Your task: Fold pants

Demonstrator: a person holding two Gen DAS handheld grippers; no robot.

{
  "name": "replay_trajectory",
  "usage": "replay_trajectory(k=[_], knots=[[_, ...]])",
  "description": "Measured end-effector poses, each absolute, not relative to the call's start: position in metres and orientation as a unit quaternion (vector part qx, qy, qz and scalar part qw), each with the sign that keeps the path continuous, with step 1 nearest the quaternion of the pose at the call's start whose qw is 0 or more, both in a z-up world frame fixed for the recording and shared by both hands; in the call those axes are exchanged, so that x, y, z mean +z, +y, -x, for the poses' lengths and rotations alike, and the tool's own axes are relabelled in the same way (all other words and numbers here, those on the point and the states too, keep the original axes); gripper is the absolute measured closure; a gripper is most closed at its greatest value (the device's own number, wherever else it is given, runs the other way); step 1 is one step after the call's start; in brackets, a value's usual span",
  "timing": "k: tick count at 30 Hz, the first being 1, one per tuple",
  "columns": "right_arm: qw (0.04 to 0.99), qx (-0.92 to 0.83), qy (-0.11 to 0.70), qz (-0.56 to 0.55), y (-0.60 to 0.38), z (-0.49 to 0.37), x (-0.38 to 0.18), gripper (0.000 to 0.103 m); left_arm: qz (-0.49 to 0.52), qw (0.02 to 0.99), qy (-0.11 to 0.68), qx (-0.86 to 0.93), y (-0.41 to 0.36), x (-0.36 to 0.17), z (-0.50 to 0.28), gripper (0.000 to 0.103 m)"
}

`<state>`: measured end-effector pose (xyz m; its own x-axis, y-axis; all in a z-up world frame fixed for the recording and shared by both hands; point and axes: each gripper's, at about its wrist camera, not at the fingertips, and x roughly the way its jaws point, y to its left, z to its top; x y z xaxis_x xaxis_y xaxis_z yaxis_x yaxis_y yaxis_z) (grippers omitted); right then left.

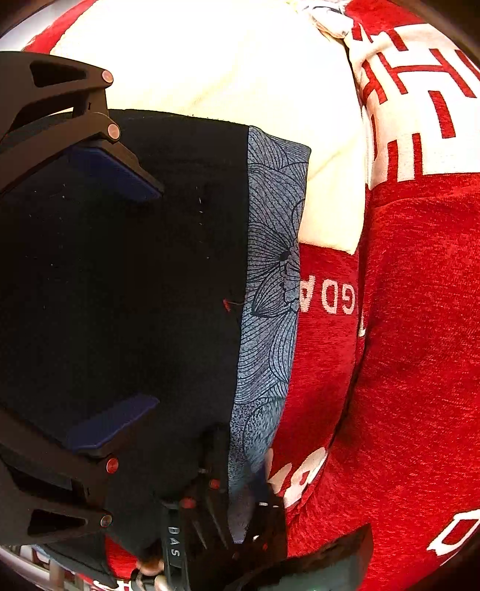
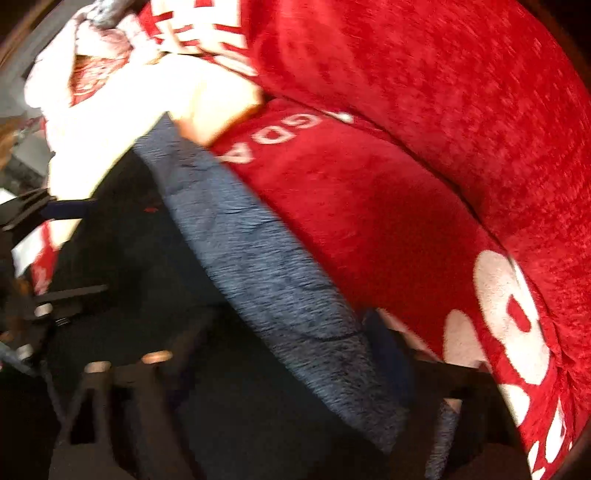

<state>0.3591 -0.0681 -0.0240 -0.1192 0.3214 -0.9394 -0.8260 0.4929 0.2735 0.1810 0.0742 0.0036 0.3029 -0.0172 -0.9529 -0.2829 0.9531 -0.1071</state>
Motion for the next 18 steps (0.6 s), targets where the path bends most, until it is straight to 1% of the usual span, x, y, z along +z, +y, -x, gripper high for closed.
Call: replay_trajectory(k=[1,2,3,5,6,9,11,14,16,18], knots=[[0.627,0.453,0.593,0.223,-0.066,-0.356,-0.021,0.07,0.132,0.796,0.585,0.082,0.075,0.004,-0.181,0.0],[0.63,0.449,0.587,0.239,-0.063,-0.352,-0.017,0.077,0.139,0.795,0.585,0.081,0.077,0.005,-0.182,0.0],[0.635,0.446,0.578,0.255,-0.062,-0.347,-0.013,0.081,0.147,0.793,0.586,0.079,0.078,0.006,-0.183,0.0],[0.656,0.437,0.547,0.283,-0.06,-0.333,0.0,0.084,0.168,0.79,0.586,0.073,0.083,0.01,-0.185,0.0],[0.671,0.429,0.525,0.299,-0.06,-0.324,0.008,0.096,0.18,0.788,0.585,0.071,0.086,0.012,-0.187,0.0],[0.714,0.408,0.467,0.324,-0.062,-0.293,0.032,0.096,0.227,0.78,0.58,0.064,0.095,0.017,-0.194,0.0],[0.726,0.402,0.445,0.336,-0.065,-0.277,0.037,0.096,0.264,0.774,0.572,0.063,0.102,0.02,-0.2,0.0],[0.737,0.391,0.424,0.353,-0.058,-0.26,0.027,0.096,0.324,0.756,0.565,0.063,0.108,0.02,-0.215,0.0],[0.747,0.38,0.419,0.348,-0.057,-0.259,0.025,0.096,0.333,0.737,0.583,0.082,0.107,0.013,-0.228,0.0],[0.753,0.375,0.412,0.349,-0.059,-0.257,0.027,0.096,0.318,0.718,0.611,0.101,0.099,0.001,-0.24,0.0]])
